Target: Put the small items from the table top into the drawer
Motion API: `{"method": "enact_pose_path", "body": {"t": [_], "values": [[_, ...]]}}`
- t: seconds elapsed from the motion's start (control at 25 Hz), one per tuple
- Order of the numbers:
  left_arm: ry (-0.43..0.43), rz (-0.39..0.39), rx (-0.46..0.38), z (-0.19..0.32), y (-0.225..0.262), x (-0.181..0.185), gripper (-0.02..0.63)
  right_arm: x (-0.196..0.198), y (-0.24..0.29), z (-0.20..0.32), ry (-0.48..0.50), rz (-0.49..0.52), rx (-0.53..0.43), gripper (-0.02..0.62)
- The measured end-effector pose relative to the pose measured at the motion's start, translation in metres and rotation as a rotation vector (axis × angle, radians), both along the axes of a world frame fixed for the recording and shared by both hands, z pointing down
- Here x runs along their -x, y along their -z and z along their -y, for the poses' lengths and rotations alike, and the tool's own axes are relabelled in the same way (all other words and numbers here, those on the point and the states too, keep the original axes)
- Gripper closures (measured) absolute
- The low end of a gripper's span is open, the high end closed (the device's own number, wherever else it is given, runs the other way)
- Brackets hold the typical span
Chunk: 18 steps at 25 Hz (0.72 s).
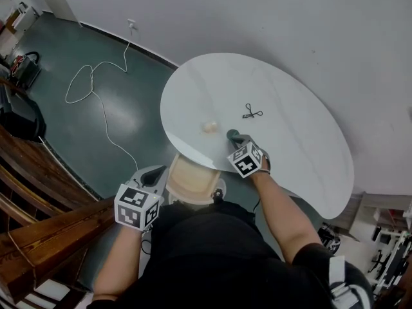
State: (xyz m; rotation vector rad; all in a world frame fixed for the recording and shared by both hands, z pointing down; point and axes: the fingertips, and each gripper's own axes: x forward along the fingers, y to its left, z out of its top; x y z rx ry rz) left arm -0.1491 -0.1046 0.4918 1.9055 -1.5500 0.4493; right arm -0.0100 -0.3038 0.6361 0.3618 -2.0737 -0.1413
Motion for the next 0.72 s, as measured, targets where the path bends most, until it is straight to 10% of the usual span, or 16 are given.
{"method": "enact_pose_path", "body": {"t": [0.72], "values": [[-0.224,0.002,0.074,-0.003,-0.042,-0.027,0.592,0.018,0.038,-0.136,0.0,0.244,0.156,0.578]]}}
